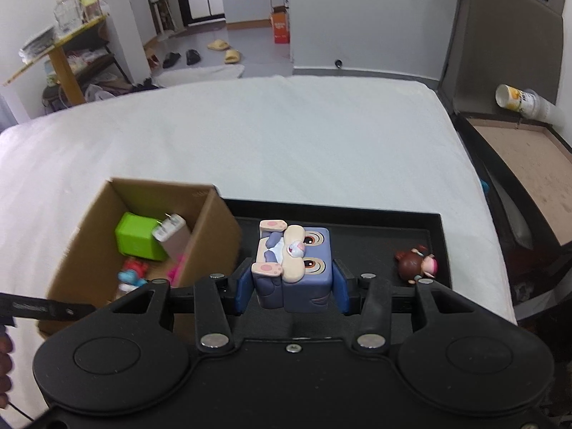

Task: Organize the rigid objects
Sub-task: 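Carry the bunny cube over the box and lower it inside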

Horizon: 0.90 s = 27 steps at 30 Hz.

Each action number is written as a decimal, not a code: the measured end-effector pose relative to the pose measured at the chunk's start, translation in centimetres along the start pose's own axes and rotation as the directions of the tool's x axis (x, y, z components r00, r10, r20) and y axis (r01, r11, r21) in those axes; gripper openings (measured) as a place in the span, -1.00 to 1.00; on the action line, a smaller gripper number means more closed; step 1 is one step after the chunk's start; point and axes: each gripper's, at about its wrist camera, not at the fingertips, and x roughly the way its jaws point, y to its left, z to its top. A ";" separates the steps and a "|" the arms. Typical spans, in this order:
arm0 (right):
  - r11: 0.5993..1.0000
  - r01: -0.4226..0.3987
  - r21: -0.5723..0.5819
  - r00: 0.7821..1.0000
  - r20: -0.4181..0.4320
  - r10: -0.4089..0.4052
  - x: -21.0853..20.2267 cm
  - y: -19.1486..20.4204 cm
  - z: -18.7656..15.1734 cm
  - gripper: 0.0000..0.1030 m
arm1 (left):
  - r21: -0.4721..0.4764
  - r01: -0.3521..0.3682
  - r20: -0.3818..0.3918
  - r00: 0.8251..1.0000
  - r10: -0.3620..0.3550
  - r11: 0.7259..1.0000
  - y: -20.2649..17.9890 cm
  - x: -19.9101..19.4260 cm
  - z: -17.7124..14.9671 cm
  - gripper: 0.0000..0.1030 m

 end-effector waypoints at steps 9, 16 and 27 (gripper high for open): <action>0.998 -0.049 -0.044 0.999 0.016 0.050 -0.3 2.5 0.8 -0.15 | 0.003 -0.001 0.000 1.000 0.001 1.000 -0.1 0.0 0.1 -0.45; 0.993 -0.092 -0.071 0.995 0.025 0.094 -0.3 4.3 1.5 -0.14 | 0.004 0.000 -0.001 1.000 0.000 1.000 -0.1 0.0 0.0 -0.46; 0.982 -0.150 -0.111 0.989 0.000 0.151 0.9 7.9 1.6 -0.14 | 0.009 0.006 0.002 1.000 -0.006 1.000 0.0 0.0 0.0 -0.45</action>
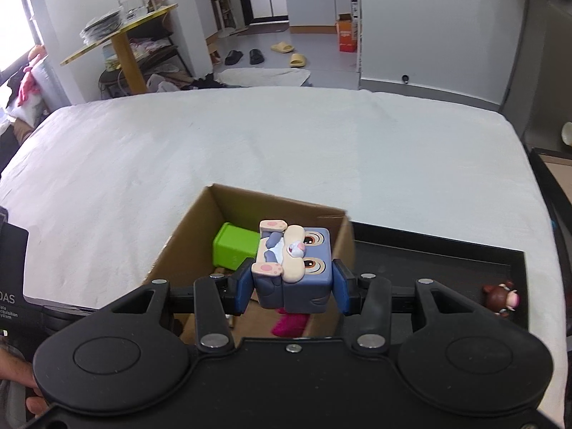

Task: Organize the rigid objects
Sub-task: 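Carry the bunny cube over the box and lower it inside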

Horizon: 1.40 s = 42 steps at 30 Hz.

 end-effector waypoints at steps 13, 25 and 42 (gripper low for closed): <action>0.999 -0.015 -0.043 0.999 -0.049 0.013 2.3 3.0 -0.2 -0.14 | 0.003 0.015 -0.007 1.000 -0.015 1.000 0.3 -0.2 0.1 -0.45; 0.999 0.006 -0.052 0.994 -0.112 -0.012 4.2 4.6 -0.6 -0.14 | 0.002 0.019 -0.011 1.000 -0.019 1.000 0.4 -0.3 0.3 -0.44; 0.996 0.081 -0.030 0.968 -0.236 -0.086 7.9 5.3 -0.2 -0.14 | 0.008 0.023 -0.012 1.000 -0.023 1.000 0.4 -0.2 0.3 -0.43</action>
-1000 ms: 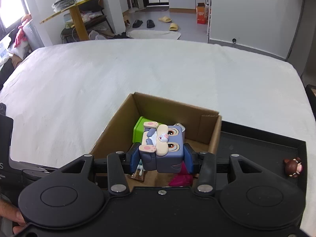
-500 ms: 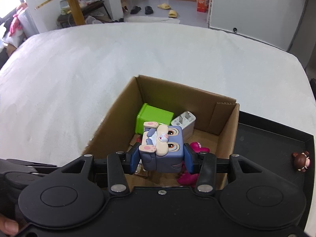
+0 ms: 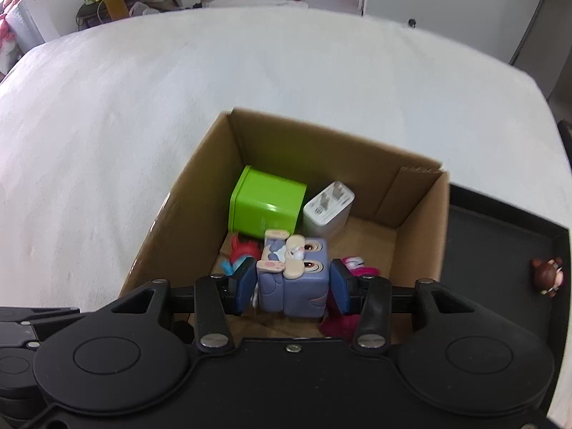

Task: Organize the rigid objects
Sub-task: 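Carry the bunny cube over the box and lower it inside, then open the right gripper and lift it out of the box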

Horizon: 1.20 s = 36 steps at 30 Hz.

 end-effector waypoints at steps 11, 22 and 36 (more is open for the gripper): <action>0.994 -0.095 0.058 0.994 -0.042 0.097 -1.5 -1.0 -0.6 -0.13 | -0.005 0.006 -0.002 1.000 -0.006 1.000 0.2 0.0 0.0 -0.41; 0.991 -0.119 0.066 0.993 0.024 0.118 -5.4 -2.9 -0.9 -0.12 | -0.007 -0.003 0.005 1.000 0.003 1.000 0.1 0.0 0.0 -0.41; 0.977 -0.137 0.160 0.987 0.102 0.122 -8.6 -8.0 -2.7 -0.04 | -0.013 -0.027 0.006 1.000 0.027 1.000 -0.3 0.0 0.1 -0.41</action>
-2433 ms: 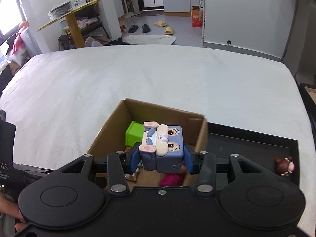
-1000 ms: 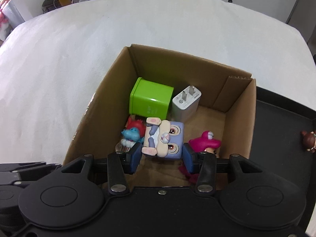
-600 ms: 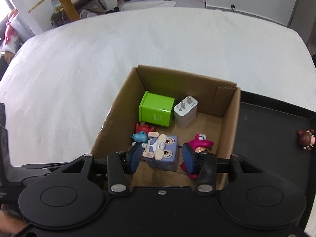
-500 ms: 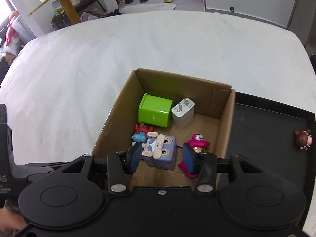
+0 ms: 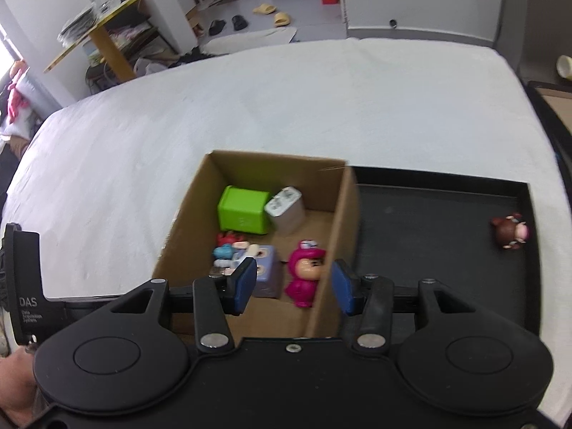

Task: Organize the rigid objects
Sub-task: 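Open the right gripper and lift it out of the box, then move the right gripper over the tray toward the brown-haired doll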

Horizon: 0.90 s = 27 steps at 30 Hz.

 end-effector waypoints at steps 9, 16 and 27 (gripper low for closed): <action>0.996 0.070 0.056 0.997 0.041 -0.073 -1.2 -4.3 -1.1 0.14 | -0.008 -0.014 0.002 1.000 0.014 1.000 -0.1 -0.2 -0.1 -0.41; 0.989 0.110 0.097 0.992 0.046 -0.114 -1.6 -7.3 -2.1 0.42 | -0.010 -0.027 0.003 1.000 0.027 1.000 -0.4 -0.2 0.0 -0.41; 0.972 0.143 0.187 0.988 0.036 -0.153 0.1 -11.6 -3.4 0.73 | -0.015 -0.019 -0.001 1.000 0.019 1.000 0.0 -0.3 0.0 -0.41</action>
